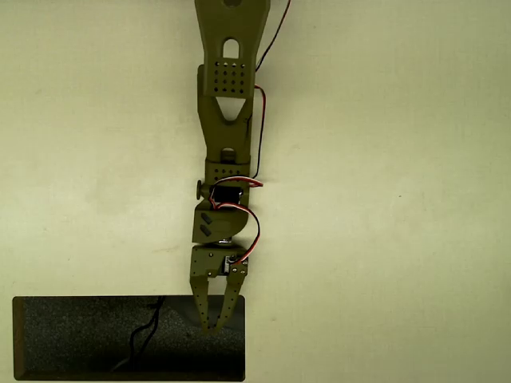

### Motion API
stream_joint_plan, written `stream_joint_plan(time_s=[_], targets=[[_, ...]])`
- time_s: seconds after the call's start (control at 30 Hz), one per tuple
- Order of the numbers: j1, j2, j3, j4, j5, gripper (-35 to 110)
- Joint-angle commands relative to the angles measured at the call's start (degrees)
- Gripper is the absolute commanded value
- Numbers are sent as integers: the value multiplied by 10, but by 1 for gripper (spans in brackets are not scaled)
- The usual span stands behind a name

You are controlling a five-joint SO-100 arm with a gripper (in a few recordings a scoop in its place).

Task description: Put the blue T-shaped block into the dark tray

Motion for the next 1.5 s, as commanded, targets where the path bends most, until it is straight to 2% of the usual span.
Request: stream_joint_plan(time_s=[0.0,0.07,1.47], targets=[[3,-3,0,-11,-16,2],[3,-3,0,-11,-16,9],[3,-3,0,-11,-16,9]])
